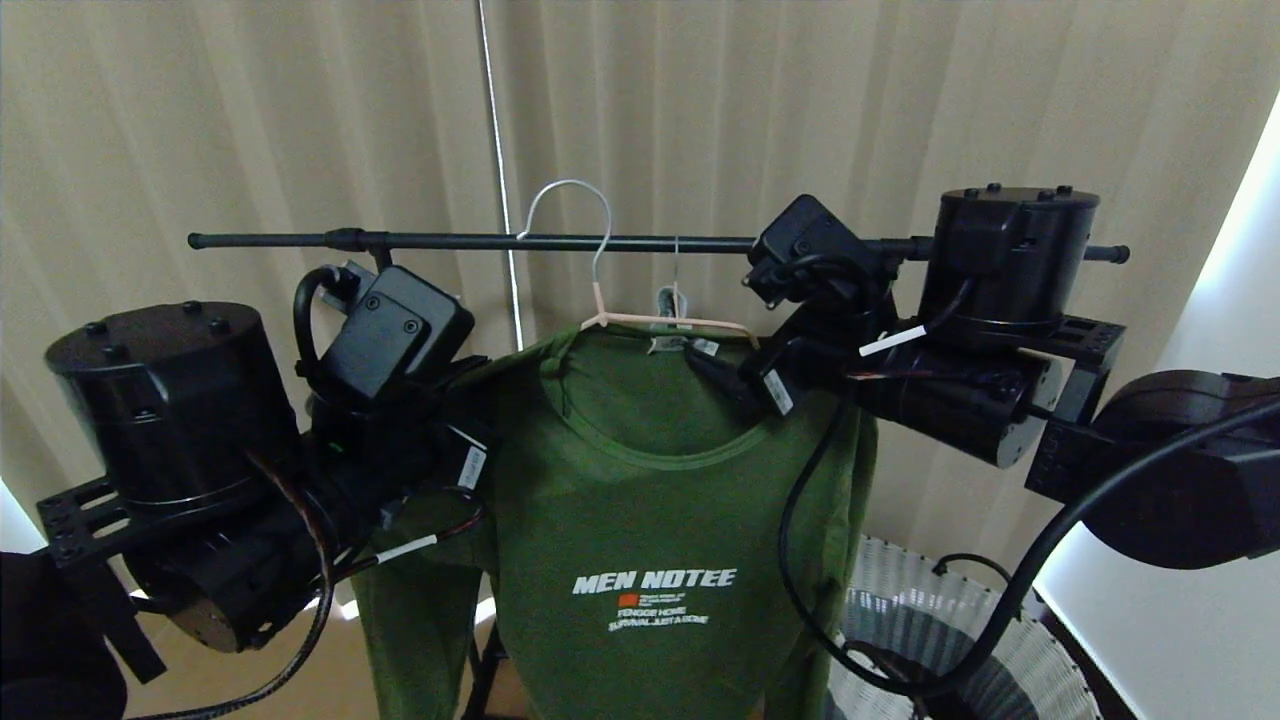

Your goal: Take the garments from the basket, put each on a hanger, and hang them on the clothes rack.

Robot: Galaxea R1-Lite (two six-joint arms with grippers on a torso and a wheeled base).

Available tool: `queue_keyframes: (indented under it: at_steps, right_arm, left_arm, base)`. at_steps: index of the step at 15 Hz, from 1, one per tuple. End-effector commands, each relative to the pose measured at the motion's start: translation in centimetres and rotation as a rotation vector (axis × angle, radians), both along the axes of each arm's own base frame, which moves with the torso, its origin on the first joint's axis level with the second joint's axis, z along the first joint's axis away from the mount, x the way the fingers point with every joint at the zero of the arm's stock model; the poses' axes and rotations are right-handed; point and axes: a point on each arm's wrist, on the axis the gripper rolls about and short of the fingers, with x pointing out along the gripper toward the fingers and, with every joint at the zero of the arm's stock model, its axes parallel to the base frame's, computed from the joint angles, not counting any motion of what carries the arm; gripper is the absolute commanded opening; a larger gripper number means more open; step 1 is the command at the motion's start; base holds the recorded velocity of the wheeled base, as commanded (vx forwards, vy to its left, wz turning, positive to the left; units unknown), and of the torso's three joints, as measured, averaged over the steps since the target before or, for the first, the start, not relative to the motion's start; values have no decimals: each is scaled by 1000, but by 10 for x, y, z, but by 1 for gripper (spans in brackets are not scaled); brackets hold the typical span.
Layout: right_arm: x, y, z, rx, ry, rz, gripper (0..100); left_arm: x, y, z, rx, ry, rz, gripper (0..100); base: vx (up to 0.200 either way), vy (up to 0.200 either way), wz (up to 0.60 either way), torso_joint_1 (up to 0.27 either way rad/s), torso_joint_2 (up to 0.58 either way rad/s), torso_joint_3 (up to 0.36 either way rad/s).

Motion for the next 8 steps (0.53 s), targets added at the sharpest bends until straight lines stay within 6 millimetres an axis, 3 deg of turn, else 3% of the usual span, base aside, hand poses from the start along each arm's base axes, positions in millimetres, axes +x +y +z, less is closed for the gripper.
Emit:
queue_keyframes:
  at_steps: [1,7,8]
  right_arm:
    - [-2,3,-1,-2,3,10,100]
    - [-11,14,-4,-7,9,52,100]
    - [-11,14,-4,-7,9,52,0]
  left_arm:
    - [-1,-1,-3,9,8,-5,0]
    - [-3,-1,-6,14,16,-8,0]
    - [-3,-1,-6,14,16,-8,0]
  base:
    - [0,0,0,0,0,0]
    - [0,0,0,0,0,0]
    - [0,0,0,0,0,0]
